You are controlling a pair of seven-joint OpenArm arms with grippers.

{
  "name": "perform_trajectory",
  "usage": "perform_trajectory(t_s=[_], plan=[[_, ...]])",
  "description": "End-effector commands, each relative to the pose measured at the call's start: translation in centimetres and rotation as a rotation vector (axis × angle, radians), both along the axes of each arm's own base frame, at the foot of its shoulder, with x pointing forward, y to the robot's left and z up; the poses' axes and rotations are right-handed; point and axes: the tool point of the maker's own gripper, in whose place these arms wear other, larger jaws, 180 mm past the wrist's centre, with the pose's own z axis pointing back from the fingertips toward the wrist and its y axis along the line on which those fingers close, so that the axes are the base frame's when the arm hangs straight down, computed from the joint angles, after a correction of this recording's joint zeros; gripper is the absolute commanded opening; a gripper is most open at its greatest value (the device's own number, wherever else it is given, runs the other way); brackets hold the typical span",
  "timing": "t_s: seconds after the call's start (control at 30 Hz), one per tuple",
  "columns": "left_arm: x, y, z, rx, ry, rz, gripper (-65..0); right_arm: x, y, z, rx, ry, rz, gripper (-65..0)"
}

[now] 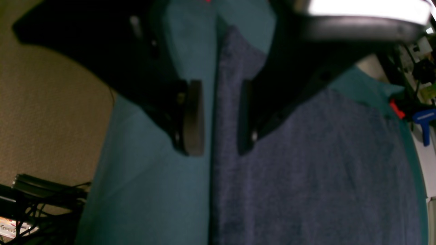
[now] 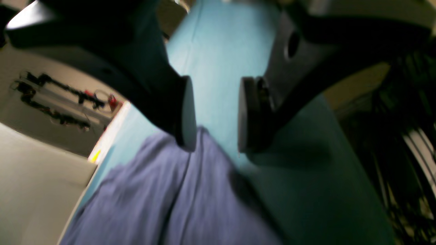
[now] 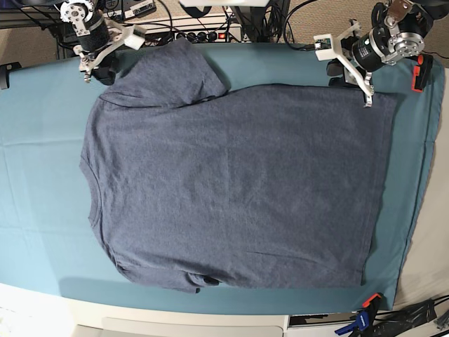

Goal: Fold the T-shirt properly
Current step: 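Pinch the shirt edge, right gripper at shoulder, left at corner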

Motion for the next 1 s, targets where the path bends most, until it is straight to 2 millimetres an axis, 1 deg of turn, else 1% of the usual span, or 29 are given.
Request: perform_trajectory(t_s=[0.0,0.1,0.27,0.63,0.7,0.83,0.97], plan=[[0.4,-0.1,0.7,-0.007,-0.026,-0.007,-46.5,0.1,-0.2,0.3,-0.009,0.001,0.006,-42.7],[0.4,-0.1,0.7,-0.007,-0.026,-0.007,-46.5,-0.1,-0.1,0.1,-0.009,0.012,0.01,-42.7],[0.4,-0.1,0.7,-0.008,-0.026,-0.007,-46.5,-0.8,0.6,-0.6,0.017,0.064,0.037,-42.7],[0.4,-0.1,0.7,-0.008,-0.027,-0.007,-46.5,-1.1,1.6,-0.9,0.048,0.077,0.064,-42.7],[0.5,-0.1,0.8,-0.008,-0.028,-0.006,-46.5,-1.5,2.5,-1.2,0.06,0.089,0.08,-42.7],[0.6,-0.1,0.8,-0.009,-0.032,-0.005,-46.5,-2.8,5.2,-2.2,0.092,0.126,0.144,-42.7],[0.6,-0.1,0.8,-0.009,-0.031,-0.005,-46.5,-3.3,7.5,-2.7,0.134,0.138,0.153,-42.7]])
